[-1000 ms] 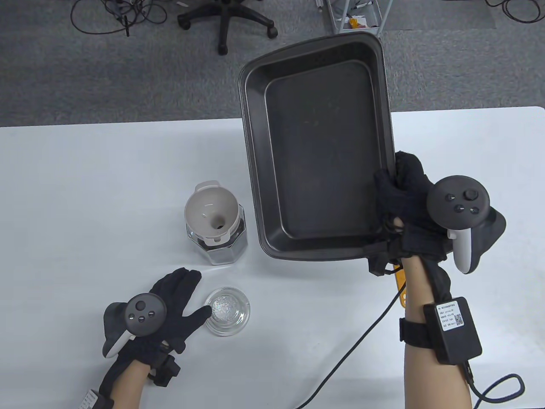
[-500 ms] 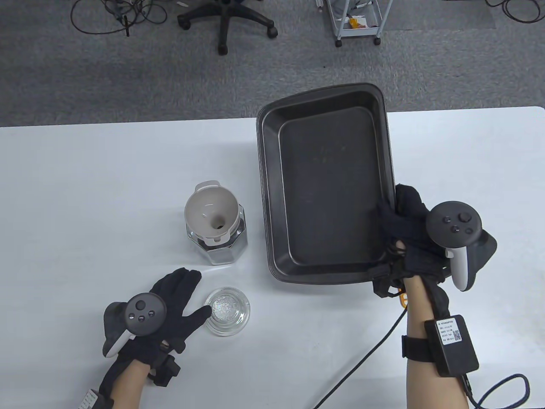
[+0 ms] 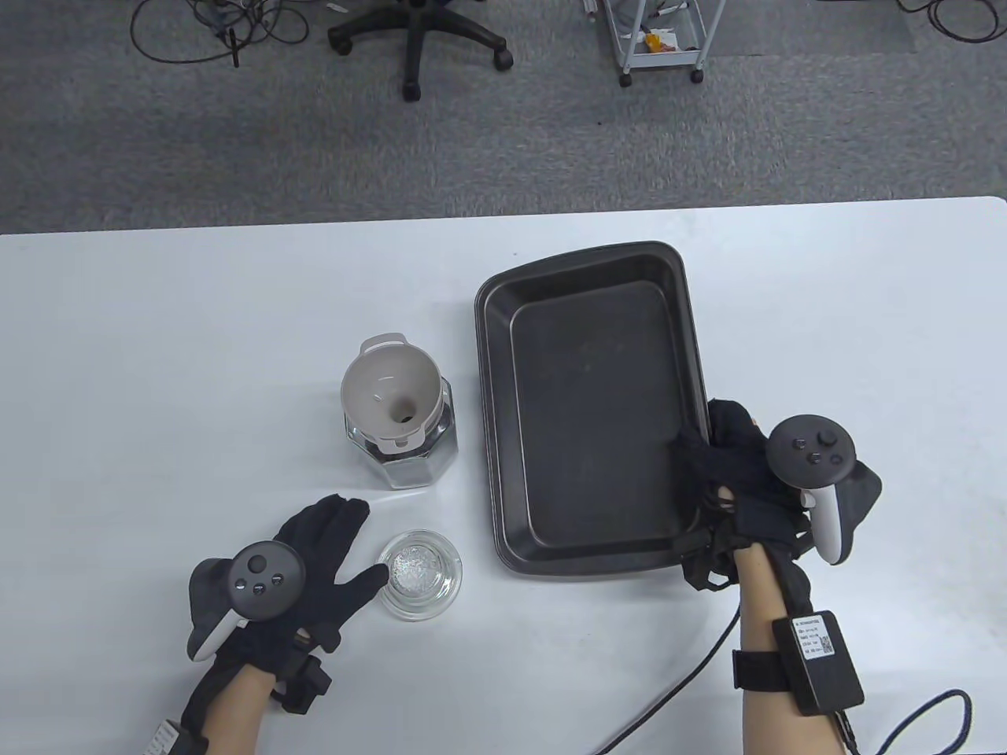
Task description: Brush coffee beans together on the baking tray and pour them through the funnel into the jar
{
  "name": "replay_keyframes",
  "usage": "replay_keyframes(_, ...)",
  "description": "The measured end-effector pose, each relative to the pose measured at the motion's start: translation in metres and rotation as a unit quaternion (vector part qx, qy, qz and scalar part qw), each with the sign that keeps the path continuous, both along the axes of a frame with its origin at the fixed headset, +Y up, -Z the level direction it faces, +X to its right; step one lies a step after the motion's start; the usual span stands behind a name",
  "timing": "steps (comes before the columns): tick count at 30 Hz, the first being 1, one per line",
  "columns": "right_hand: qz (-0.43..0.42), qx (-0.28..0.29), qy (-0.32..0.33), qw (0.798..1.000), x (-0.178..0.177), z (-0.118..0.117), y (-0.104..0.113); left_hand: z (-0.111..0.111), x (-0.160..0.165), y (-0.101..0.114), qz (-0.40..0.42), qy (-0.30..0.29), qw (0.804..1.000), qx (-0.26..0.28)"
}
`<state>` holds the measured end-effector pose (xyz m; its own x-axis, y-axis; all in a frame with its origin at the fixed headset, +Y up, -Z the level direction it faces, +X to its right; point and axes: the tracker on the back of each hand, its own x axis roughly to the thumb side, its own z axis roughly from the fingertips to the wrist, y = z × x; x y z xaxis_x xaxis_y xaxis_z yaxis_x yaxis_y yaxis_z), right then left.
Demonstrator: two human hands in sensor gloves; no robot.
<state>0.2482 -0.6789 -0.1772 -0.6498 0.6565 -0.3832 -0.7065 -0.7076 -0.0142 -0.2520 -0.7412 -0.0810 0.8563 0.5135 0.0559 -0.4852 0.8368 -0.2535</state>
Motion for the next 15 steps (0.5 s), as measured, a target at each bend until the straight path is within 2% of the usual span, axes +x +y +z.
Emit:
replay_keyframes(4, -0.033, -0.019, 0.006, 0.999, 0.008, 0.005, -0.017, 0.000, 0.001, 0.000, -0.001, -0.002, 1.000, 0.002)
replay_keyframes(15, -0.069, -0.056, 0.015, 0.996, 0.020, 0.011, -0.040, 0.001, 0.002, 0.000, -0.013, -0.001, 1.000, 0.000)
